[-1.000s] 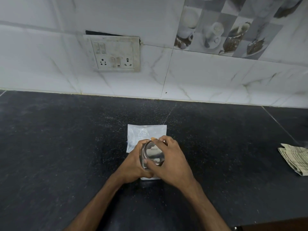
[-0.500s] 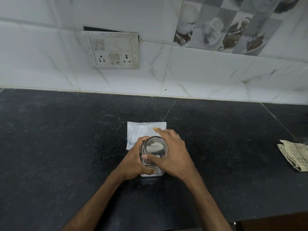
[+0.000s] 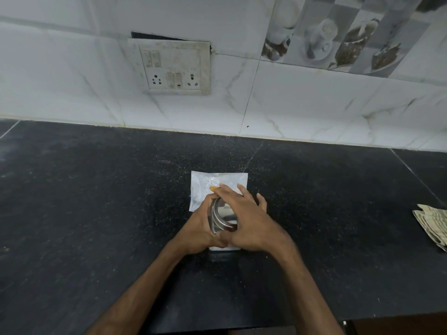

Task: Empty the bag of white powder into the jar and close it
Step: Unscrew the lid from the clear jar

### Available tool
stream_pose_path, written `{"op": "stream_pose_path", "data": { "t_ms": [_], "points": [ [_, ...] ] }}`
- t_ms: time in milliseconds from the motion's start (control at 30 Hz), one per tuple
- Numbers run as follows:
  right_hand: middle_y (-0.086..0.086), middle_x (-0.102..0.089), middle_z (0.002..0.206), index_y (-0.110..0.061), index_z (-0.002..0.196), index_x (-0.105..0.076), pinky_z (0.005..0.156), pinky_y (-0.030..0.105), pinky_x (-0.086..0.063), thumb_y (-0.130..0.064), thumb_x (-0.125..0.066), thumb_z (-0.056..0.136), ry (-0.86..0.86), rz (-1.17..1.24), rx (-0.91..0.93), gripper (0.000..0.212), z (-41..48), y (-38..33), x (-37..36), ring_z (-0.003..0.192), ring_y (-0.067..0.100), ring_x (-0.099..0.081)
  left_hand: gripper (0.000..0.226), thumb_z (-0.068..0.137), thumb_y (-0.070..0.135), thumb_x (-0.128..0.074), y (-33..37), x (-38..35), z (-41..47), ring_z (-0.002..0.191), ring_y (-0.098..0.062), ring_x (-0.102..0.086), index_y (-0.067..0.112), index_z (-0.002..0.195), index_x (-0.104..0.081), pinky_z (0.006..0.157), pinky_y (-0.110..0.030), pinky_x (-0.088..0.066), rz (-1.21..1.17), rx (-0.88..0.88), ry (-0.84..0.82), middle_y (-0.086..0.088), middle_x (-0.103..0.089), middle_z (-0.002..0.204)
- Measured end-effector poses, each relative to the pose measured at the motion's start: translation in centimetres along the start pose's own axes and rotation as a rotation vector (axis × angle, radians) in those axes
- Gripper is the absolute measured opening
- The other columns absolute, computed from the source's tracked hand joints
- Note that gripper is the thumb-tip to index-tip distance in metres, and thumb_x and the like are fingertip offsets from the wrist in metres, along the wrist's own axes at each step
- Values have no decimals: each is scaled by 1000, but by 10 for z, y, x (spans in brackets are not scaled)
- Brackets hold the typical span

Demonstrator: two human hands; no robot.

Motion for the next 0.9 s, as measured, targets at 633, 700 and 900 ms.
{"op": "stream_pose_path", "data": {
  "t_ms": [633, 700, 900],
  "points": [
    [-15, -37, 157, -43, 151, -33, 125, 52, -2, -50, -79, 75, 80, 117, 44, 89, 4, 8, 4, 147, 0, -21, 98, 53, 0, -88, -1, 0, -2, 123, -5, -57, 20, 136, -39, 93, -16, -48, -17, 30, 14, 10, -57, 130],
    [-15, -24, 164, -46, 154, -23, 125, 50, 2, -68, -75, 68, 70, 102, 42, 102, 3, 8, 6, 153, 3, -10, 98, 51, 7, -88, 1, -1, -3, 122, -3, -57, 16, 135, -38, 94, -14, -47, -3, 19, 2, 8, -57, 130],
    [-7, -46, 149, -34, 140, -53, 118, 44, -22, -48, -53, 88, 418, 17, -1, 54, -9, -5, -7, 143, 14, -35, 89, 58, 3, -87, 5, 0, -2, 119, -1, -58, 20, 132, -41, 94, -16, -47, 19, 10, 30, 11, -57, 128]
  ]
}}
Point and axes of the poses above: each hand's wrist, its own z-axis towards the middle knuckle, its own x-axis out of the back of the hand, y = z × x, the point moved 8 cm from there along z, towards the middle knuckle
